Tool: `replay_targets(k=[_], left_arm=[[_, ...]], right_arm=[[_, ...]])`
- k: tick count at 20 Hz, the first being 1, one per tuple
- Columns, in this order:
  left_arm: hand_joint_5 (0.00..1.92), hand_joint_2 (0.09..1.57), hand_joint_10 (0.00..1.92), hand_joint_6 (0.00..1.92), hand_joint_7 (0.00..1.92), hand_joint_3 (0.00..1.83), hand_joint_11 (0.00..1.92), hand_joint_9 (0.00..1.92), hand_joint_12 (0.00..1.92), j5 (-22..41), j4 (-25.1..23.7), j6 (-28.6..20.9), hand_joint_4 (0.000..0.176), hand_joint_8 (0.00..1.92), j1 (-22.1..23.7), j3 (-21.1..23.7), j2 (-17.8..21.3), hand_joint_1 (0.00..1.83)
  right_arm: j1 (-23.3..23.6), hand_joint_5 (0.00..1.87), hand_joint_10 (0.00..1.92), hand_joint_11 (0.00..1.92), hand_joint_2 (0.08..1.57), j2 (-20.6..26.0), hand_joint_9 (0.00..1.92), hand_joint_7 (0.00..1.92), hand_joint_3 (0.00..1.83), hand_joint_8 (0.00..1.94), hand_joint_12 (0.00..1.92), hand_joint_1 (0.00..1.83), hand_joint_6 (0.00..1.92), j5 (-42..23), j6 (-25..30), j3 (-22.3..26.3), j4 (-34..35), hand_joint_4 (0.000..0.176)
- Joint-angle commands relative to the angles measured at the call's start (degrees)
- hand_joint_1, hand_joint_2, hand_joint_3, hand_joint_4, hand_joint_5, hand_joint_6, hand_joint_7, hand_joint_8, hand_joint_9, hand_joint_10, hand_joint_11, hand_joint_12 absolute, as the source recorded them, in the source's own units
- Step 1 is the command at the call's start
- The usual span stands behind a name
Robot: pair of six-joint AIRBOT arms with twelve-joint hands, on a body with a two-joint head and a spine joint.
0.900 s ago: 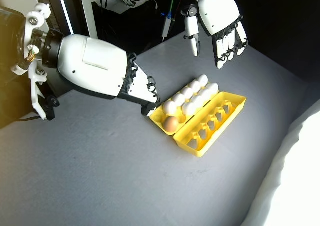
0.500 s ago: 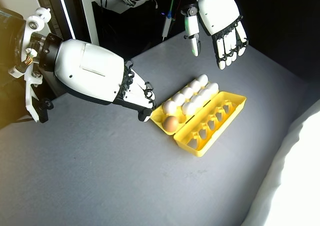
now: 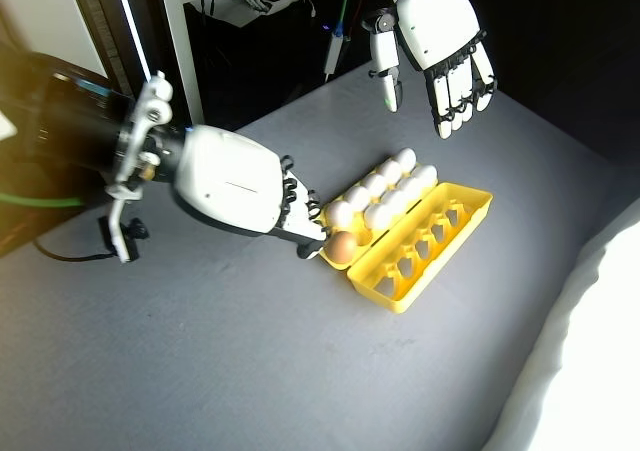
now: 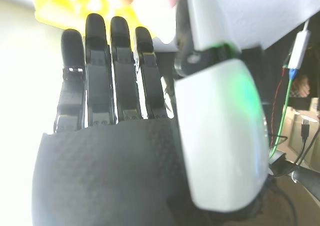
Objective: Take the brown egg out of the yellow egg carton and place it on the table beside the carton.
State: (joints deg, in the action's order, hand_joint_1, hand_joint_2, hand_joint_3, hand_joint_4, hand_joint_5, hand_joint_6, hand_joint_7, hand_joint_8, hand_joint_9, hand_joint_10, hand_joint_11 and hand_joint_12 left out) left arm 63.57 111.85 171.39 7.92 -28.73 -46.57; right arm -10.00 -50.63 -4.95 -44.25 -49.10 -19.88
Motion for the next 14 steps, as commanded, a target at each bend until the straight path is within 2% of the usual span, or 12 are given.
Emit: replay_targets(k=[1,2,3,4,5,6,11,13,14], left_arm=[[0.46,1.38,0.0,0.0,0.49,0.0,0.01,0.45,0.8,0.3,-4.8,0.3,0.0,0.0,0.6,0.2,0.7,0.17],[0.46,1.38,0.0,0.0,0.49,0.0,0.01,0.45,0.81,0.3,-4.8,0.3,0.0,0.0,0.6,0.2,0.7,0.19],[0.4,1.39,0.0,0.0,0.43,0.0,0.0,0.39,0.69,0.3,-4.9,0.3,0.0,0.0,0.6,0.2,0.7,0.18],[0.4,1.39,0.01,0.0,0.43,0.0,0.0,0.39,0.69,0.3,-4.9,0.3,0.0,0.01,0.6,0.2,0.7,0.2],[0.46,1.37,0.01,0.01,0.49,0.0,0.04,0.46,0.77,0.3,-4.9,0.3,0.0,0.01,0.6,0.2,0.7,0.24],[0.45,1.37,0.0,0.0,0.48,0.0,0.01,0.45,0.8,0.3,-4.9,0.3,0.0,0.0,0.6,0.2,0.7,0.24],[0.42,1.38,0.0,0.0,0.45,0.0,0.0,0.41,0.74,0.3,-4.8,0.3,0.0,0.0,0.6,0.2,0.7,0.2],[0.44,1.37,0.0,0.0,0.47,0.0,0.0,0.43,0.79,0.3,-4.8,0.3,0.0,0.0,0.6,0.2,0.7,0.21],[0.43,1.37,0.0,0.0,0.46,0.0,0.0,0.42,0.76,0.3,-4.8,0.3,0.0,0.0,0.6,0.2,0.7,0.22]], right_arm=[[0.9,0.41,0.21,0.0,1.04,-0.1,0.38,0.44,0.0,0.0,1.28,1.27,0.0,-5.6,-1.1,-0.6,0.8,0.0],[1.0,0.41,0.22,0.0,1.04,-1.9,0.39,0.44,0.0,0.0,1.3,1.3,0.0,-6.0,-6.1,-2.2,4.6,0.0],[1.1,0.37,0.21,0.0,1.09,-2.8,0.35,0.42,0.01,0.0,1.27,1.28,0.0,-6.5,-7.1,-3.0,4.6,0.0],[1.4,0.38,0.21,0.0,1.08,-3.9,0.36,0.43,0.0,0.0,1.27,1.28,0.0,-6.8,-8.1,-3.8,4.6,0.0],[1.7,0.38,0.22,0.0,1.07,-5.0,0.37,0.43,0.0,0.01,1.27,1.3,0.0,-6.9,-8.1,-4.7,4.6,0.0],[1.9,0.37,0.22,0.0,1.06,-6.2,0.37,0.42,0.0,0.0,1.27,1.33,0.0,-6.8,-8.1,-5.5,4.6,0.0],[2.2,0.39,0.22,0.0,1.04,-11.1,0.36,0.42,0.0,0.0,1.24,1.36,0.01,-6.7,-8.1,-9.6,5.9,0.0],[2.3,0.39,0.22,0.0,1.05,-12.7,0.36,0.41,0.0,0.0,1.24,1.36,0.01,-6.7,-8.1,-10.9,7.2,0.0],[2.3,0.32,0.2,0.0,1.09,-13.4,0.29,0.34,0.01,0.0,1.17,1.35,0.0,-6.8,-8.1,-11.5,7.7,0.0]])
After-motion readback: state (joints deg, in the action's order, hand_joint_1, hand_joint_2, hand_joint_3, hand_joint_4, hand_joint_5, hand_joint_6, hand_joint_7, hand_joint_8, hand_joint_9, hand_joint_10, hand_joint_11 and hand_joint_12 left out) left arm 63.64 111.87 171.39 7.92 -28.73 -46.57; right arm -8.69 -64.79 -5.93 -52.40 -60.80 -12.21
